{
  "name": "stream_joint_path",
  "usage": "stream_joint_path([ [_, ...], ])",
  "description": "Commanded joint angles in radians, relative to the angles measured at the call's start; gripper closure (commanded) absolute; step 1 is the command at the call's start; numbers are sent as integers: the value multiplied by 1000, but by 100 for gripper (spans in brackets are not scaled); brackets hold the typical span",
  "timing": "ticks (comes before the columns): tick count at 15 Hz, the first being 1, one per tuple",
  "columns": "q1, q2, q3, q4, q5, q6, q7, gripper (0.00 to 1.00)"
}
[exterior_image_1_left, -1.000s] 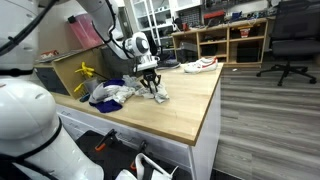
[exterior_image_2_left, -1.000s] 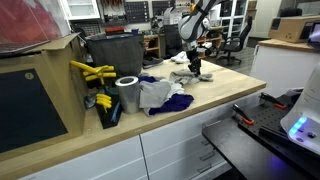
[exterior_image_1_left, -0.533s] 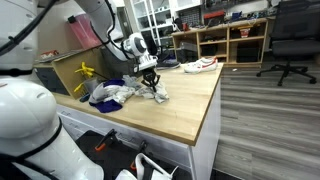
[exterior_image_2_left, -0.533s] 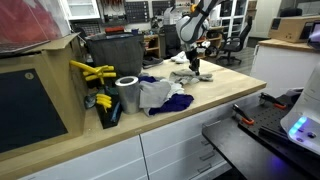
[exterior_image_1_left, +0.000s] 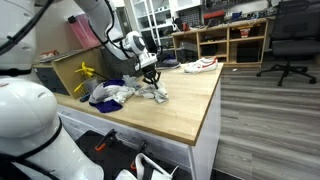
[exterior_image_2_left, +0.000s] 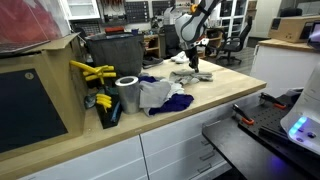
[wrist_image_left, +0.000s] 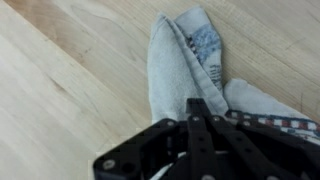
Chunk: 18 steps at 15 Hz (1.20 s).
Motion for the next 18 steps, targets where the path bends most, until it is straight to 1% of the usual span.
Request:
stream_joint_path([
  [1, 19, -41, -37, -19, -53, 37, 54, 100],
  [4, 20, -38, -64, 12, -71, 64, 118, 100],
  [7, 18, -26, -90, 57, -63, 87, 188, 100],
  [11, 24, -7, -134, 115, -77, 101, 286, 100],
  [16, 29, 8, -171, 146, -88, 104, 388, 100],
  [18, 38, 8, -188, 153, -109, 118, 426, 100],
])
